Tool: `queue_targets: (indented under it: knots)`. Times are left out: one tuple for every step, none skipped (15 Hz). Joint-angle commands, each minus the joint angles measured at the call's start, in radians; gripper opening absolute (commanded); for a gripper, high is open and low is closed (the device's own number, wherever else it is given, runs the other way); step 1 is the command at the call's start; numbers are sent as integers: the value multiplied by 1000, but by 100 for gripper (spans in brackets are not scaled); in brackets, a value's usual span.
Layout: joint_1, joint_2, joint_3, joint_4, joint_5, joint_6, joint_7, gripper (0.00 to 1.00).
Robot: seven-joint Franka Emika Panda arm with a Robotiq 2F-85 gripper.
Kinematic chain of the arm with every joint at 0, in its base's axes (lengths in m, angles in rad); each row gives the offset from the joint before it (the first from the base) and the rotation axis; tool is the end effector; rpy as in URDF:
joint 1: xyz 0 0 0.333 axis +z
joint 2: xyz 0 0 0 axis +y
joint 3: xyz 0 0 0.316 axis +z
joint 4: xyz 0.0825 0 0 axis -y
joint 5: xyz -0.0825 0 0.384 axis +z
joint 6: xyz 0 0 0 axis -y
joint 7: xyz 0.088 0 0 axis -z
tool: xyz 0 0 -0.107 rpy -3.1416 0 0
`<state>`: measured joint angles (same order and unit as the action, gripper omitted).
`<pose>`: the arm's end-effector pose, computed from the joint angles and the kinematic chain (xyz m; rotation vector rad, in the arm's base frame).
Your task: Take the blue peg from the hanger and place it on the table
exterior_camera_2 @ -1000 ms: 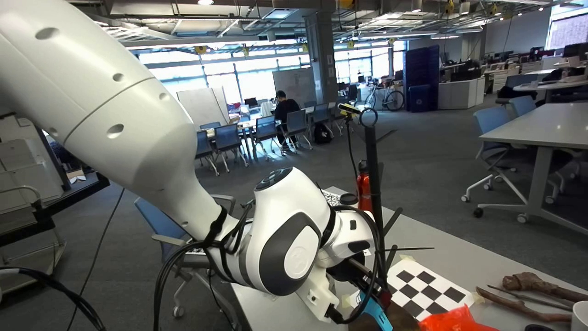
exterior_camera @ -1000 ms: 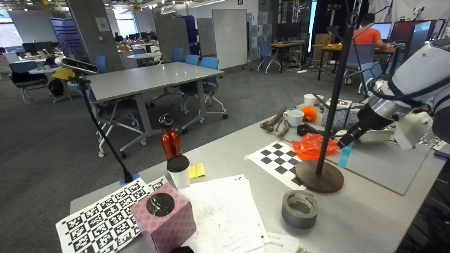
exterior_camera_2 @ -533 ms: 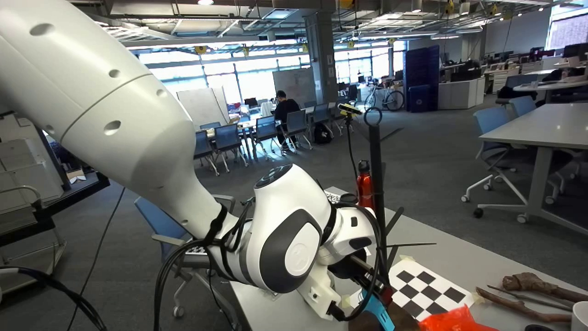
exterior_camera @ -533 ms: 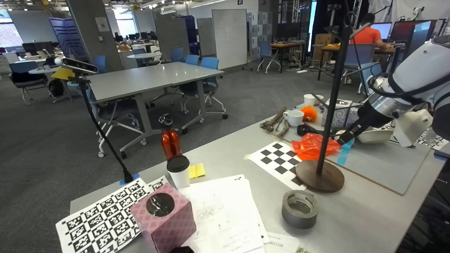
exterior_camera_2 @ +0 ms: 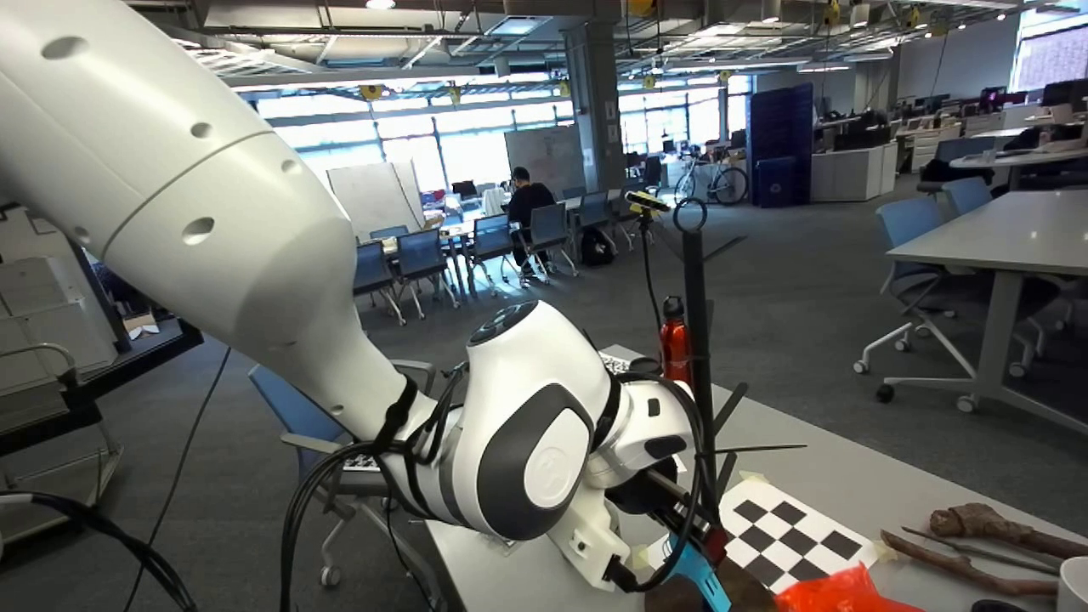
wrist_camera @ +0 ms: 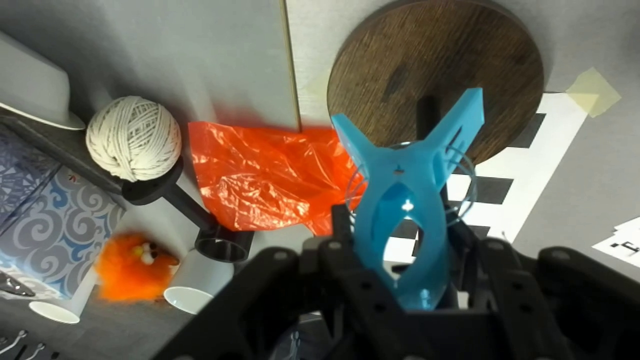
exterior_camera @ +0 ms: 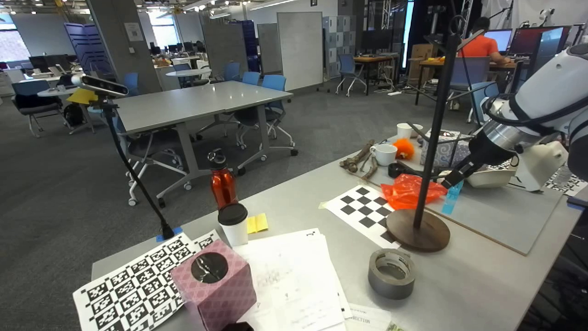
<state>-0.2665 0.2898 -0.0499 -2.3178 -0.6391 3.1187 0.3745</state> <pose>0.5389 -0.1226 0.2643 2.8811 -0.0716 0.7174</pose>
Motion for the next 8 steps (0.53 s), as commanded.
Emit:
queue_targets:
  knots:
    - [26, -43, -35, -36, -28, -12, 22, 19]
    - [30, -51, -40, -46, -30, -10, 25, 19]
    - [35, -58, -46, -55, -32, -8, 27, 19]
    - [41, -67, -52, -65, -35, -6, 30, 19]
    - [47, -75, -58, -70, -37, -6, 31, 19]
    - [52, -84, -64, -76, -38, -5, 33, 19]
    - [58, -93, -71, -81, -40, -8, 34, 19]
    - [63, -101, -76, -86, -43, -10, 35, 19]
